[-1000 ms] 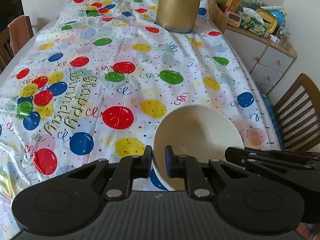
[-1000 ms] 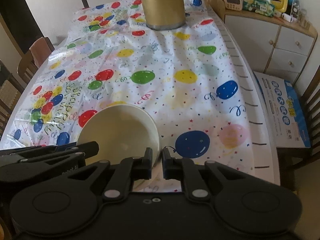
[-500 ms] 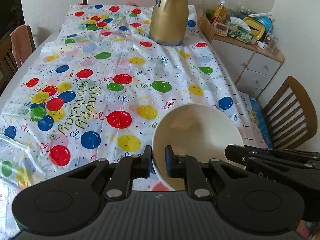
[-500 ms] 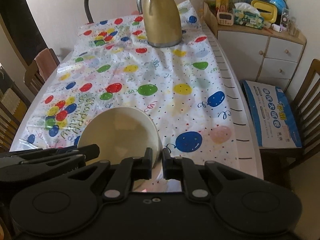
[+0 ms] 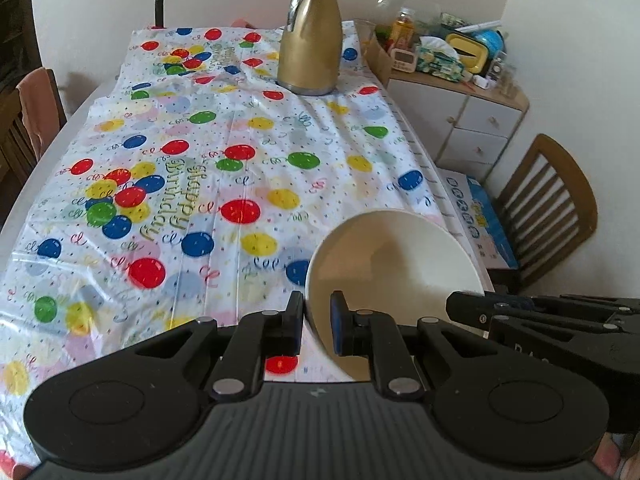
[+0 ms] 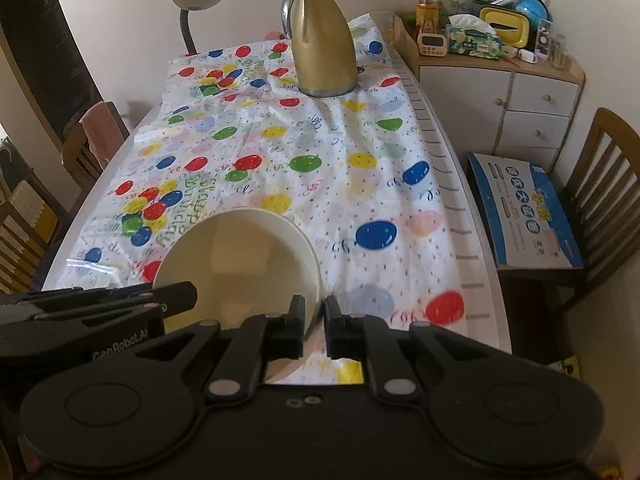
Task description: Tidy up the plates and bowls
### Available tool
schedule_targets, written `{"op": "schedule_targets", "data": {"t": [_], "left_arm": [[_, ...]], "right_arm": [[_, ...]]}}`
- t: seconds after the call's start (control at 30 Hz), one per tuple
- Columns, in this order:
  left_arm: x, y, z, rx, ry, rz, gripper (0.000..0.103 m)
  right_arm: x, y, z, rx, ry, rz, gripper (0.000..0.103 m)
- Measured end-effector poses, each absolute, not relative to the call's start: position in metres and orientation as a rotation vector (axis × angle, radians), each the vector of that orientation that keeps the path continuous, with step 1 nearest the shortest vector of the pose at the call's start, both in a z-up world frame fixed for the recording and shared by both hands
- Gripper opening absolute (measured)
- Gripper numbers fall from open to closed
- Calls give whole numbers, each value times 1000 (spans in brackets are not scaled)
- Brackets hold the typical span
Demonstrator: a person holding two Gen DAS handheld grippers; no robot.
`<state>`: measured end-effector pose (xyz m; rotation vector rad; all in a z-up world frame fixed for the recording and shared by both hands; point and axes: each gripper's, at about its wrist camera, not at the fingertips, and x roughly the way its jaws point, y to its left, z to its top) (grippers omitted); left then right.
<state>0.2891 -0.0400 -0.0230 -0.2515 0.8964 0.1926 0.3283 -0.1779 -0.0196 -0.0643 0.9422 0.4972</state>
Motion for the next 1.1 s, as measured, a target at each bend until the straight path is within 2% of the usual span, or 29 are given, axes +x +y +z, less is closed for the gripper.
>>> {"op": "schedule_targets", "data": {"t": [0.57,1.1], "left_arm": [[202,-69,-14,-203,930,99,13],[156,-95,-38,-158,1021,7,13]], "right_arm": [[230,-210,-12,-32,958,436,8],[174,-238,-36,25,1037,368,8]]}}
